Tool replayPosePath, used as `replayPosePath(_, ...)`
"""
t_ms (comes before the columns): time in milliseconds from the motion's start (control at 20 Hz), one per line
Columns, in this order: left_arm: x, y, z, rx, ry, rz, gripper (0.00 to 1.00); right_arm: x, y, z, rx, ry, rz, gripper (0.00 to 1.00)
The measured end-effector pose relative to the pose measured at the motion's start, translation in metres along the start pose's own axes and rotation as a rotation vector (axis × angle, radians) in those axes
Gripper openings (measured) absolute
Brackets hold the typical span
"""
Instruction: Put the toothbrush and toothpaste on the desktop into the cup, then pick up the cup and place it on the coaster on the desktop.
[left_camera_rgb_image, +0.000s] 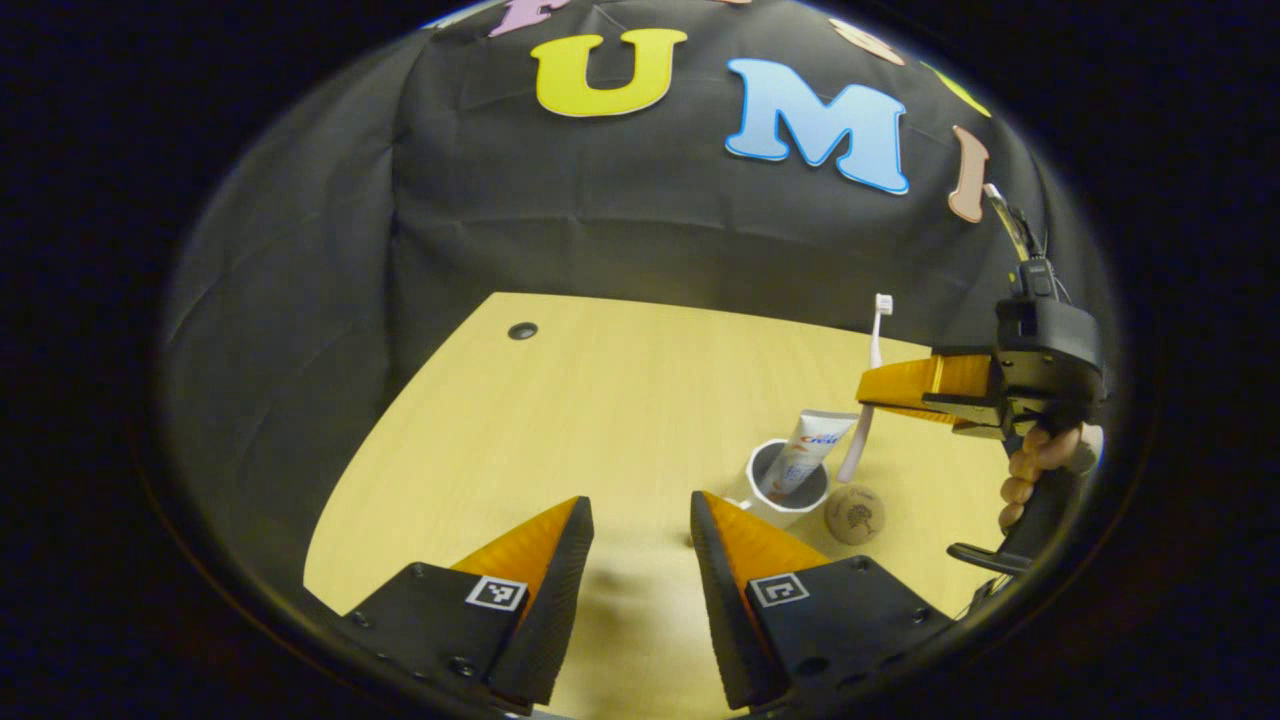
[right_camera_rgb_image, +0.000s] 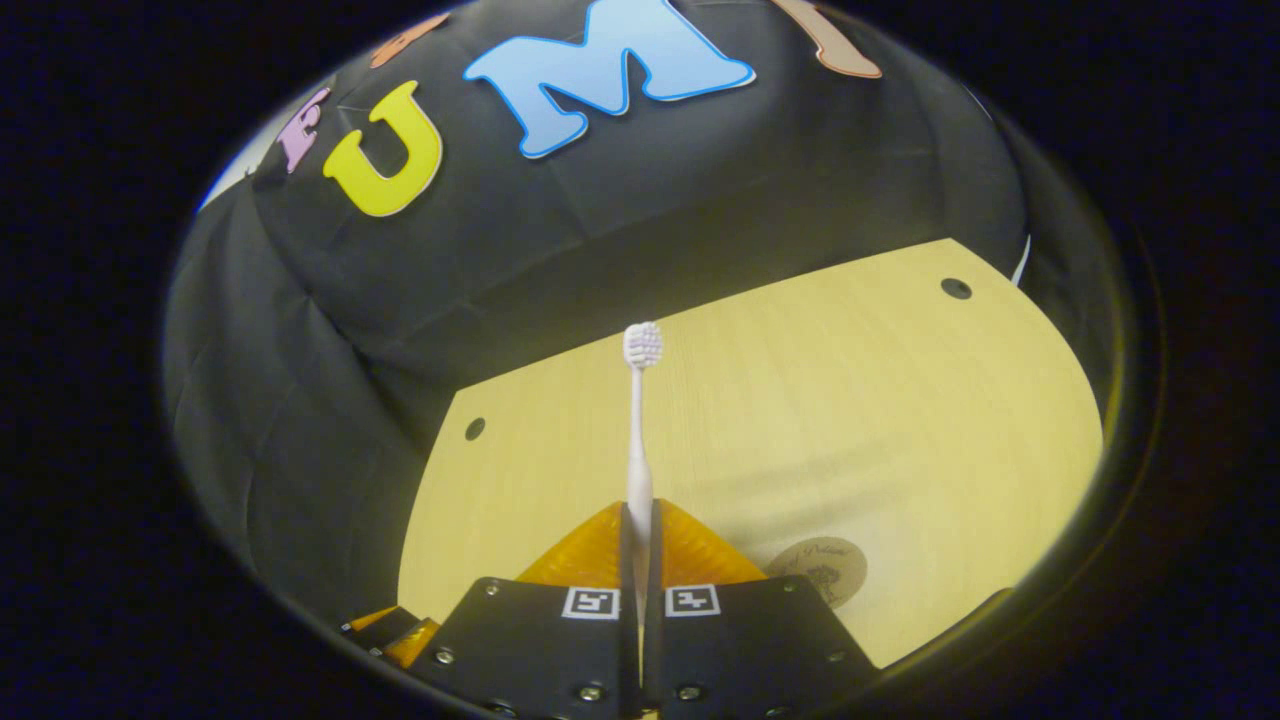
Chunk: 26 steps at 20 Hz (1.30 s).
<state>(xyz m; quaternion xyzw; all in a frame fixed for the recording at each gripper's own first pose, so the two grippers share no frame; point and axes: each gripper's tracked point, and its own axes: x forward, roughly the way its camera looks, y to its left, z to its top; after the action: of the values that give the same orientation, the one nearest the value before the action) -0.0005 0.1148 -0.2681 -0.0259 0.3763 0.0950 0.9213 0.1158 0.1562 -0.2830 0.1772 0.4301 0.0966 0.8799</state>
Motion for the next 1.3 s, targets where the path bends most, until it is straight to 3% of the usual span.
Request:
replayPosePath(350,-0.004,0.034,-0.010,-0.012,0.017,0.036,0.68,0.016,0.008,-0.014,0.029,-0.036,-0.003,0.03)
replayPosePath(500,-0.003,0.036,-0.012,-0.007,0.026,0.027,0.68,0.012,0.000,-0.011,-0.014,-0.094,-0.056,0.03)
replayPosePath(600,-0.002,0.033,-0.013,0.001,0.029,0.018,0.67,0.011,0.001,-0.012,-0.026,-0.100,-0.044,0.01)
replayPosePath(1300,0.002,0.028,-0.017,0.014,0.044,0.004,0.67,-0.006,0.016,-0.019,-0.060,-0.136,0.003,0.12)
